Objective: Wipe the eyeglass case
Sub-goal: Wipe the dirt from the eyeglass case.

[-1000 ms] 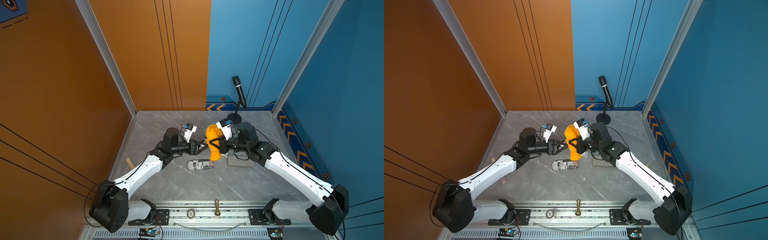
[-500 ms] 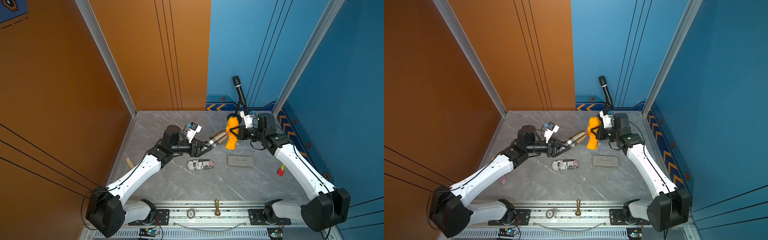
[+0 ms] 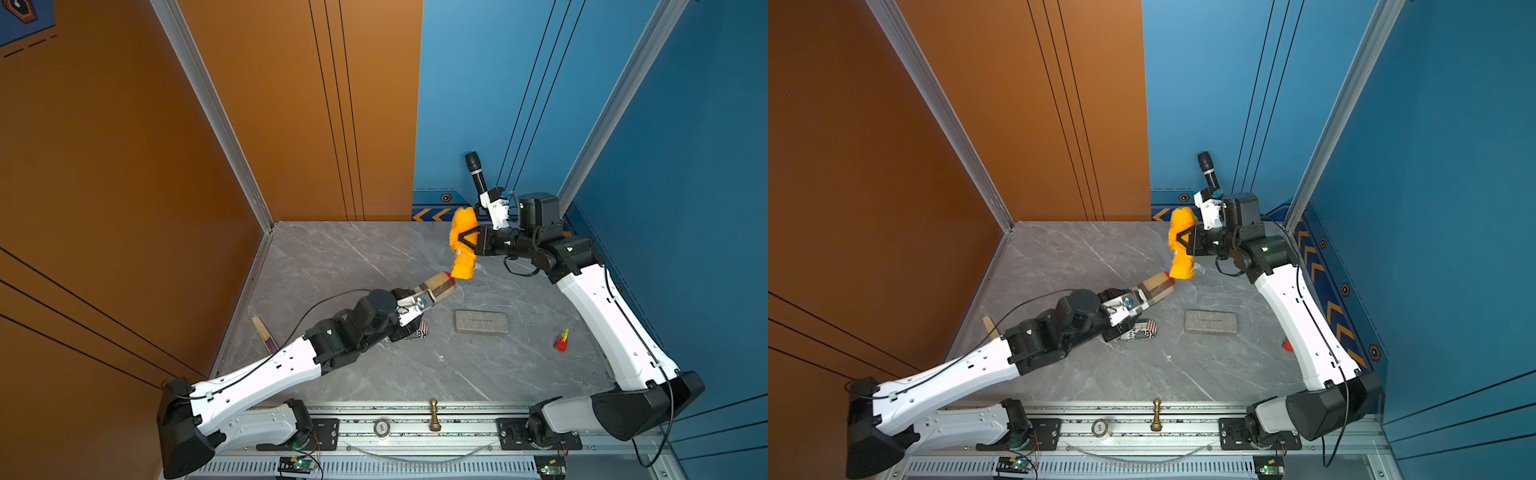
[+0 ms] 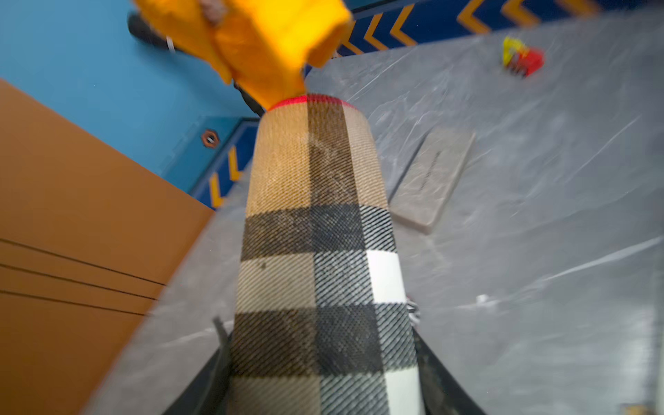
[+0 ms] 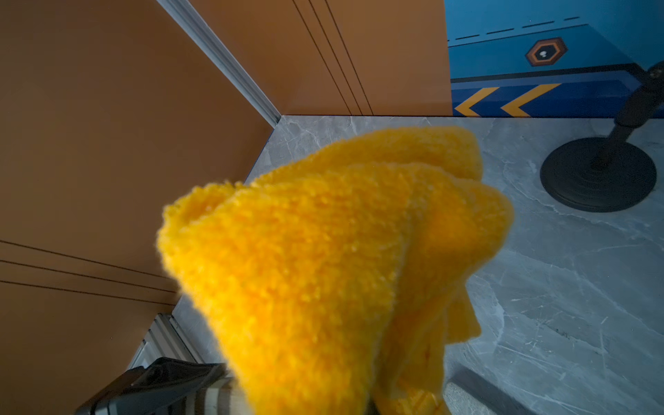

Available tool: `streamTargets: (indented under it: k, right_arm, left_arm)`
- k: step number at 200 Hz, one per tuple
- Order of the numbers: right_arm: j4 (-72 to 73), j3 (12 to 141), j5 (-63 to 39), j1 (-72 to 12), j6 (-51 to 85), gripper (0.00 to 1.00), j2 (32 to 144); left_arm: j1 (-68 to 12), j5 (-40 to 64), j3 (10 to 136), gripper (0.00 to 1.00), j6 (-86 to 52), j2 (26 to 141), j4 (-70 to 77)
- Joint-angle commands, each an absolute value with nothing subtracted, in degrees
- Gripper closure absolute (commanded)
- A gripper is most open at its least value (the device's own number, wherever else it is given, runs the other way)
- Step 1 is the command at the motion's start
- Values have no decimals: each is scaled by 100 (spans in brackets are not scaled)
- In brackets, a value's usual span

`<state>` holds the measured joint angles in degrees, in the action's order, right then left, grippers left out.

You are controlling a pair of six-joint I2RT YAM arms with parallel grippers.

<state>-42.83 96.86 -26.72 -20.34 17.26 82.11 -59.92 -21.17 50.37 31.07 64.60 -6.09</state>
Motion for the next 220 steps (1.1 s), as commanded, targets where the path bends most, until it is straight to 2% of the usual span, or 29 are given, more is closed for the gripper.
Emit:
streamTargets:
  k: [1, 25, 68, 94, 134, 191, 220]
  right_arm:
    - [-5266, 10248, -2470, -2344, 1335, 100, 8445]
    - [-5410, 10566, -2457, -2751, 1241, 100, 8688]
    - [-5405, 10429, -2770, -3538, 1111, 100, 9424]
    - [-5542, 10008, -2860, -3491, 953, 100, 9623]
    - [-5862, 9387, -2664, -2795, 692, 100, 9205]
    - [-5906, 10096, -3206, -3890, 765, 100, 9867]
    - [-5928, 9728, -3156, -3792, 694, 100, 9771]
  left_arm:
    - [-6408, -4563, 4524, 64, 5621, 6684, 1292]
    - [-6701, -4962, 4204, 65, 6726, 6851, 2449]
    - [-6827, -5186, 4007, 65, 7552, 7040, 3592]
    - [-6777, -5215, 3987, 64, 7572, 7065, 3635]
    - [-6715, -5177, 3919, 64, 7564, 6969, 3635]
    - [-6581, -5107, 4038, 64, 7313, 7182, 3628]
    - [-6518, -5160, 4022, 64, 7232, 7172, 3532]
